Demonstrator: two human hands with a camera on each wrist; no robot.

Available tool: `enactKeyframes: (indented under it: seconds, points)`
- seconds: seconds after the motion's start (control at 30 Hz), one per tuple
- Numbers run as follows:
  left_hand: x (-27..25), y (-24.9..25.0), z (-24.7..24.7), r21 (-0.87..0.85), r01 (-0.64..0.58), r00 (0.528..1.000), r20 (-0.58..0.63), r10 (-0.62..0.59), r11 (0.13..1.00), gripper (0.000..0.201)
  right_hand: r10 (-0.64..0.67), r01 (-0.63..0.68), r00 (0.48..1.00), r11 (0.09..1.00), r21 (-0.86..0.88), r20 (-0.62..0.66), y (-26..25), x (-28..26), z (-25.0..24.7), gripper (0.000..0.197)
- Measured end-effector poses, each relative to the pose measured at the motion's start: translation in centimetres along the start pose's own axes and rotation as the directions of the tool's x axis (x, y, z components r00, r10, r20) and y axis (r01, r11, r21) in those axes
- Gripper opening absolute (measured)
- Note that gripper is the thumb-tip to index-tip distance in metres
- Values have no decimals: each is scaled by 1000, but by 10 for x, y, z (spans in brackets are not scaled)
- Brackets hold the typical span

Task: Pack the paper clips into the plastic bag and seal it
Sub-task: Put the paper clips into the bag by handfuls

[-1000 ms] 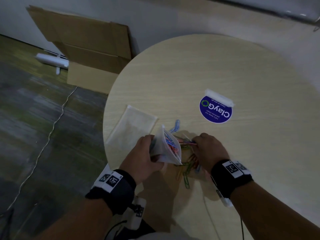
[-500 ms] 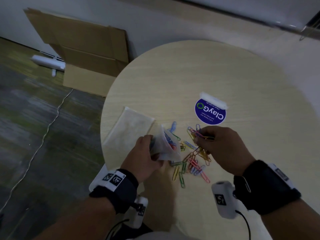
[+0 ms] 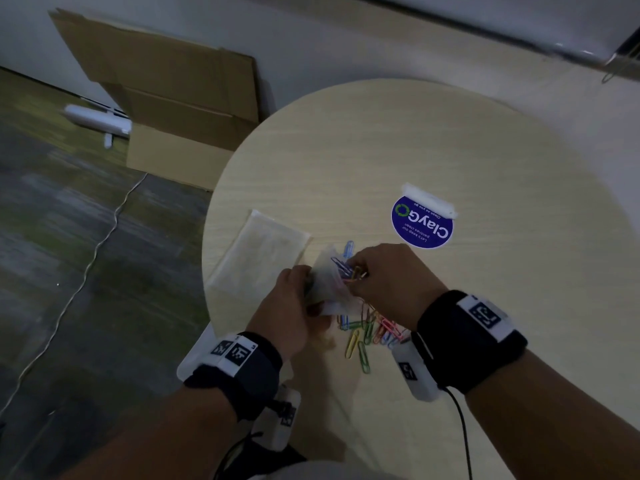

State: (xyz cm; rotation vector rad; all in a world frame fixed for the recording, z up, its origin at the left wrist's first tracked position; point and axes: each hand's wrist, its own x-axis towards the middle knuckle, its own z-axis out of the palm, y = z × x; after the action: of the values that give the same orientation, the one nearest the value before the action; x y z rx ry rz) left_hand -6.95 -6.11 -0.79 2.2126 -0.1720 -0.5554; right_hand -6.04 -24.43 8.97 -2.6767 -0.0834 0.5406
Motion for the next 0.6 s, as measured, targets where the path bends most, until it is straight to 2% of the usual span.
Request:
enactKeyframes:
  seconds: [0.07,0.17,0.33,0.4,0.47,0.53,0.57,0.6]
  points:
    - [0,0,0,12,-4,1000,-4,4,1000,72,-22,24,999,996,88,-32,0,-2,-4,21]
    - [0,0,-1,11,-8,1000,-9,8,1000,70,26,1,993,973,229,-113,5,-10,-8,28]
    - [0,3,-2,17,-2,1000,-14,2,1000,70,-52,55,998,992,111,-30,9,-16,1,25]
    - [1,3,-3,15,6,1000,-11,-6,1000,72,-48,60,995,987,147,-83,12,-20,2,23]
    - [0,2,-3,10,12,1000,-2,-12,1000,73,35,18,980,965,262,-198,24,-27,3,18]
    - [-1,-2,-4,5,9,1000,2,-9,1000,74,179,-70,939,935,349,-292,48,-34,12,14]
    - [-2,-3,-4,3,5,1000,3,-5,1000,75,256,-144,921,924,354,-294,63,-37,21,18]
    - [-3,-5,-4,0,2,1000,3,-2,1000,76,326,-232,907,916,328,-266,76,-40,32,33]
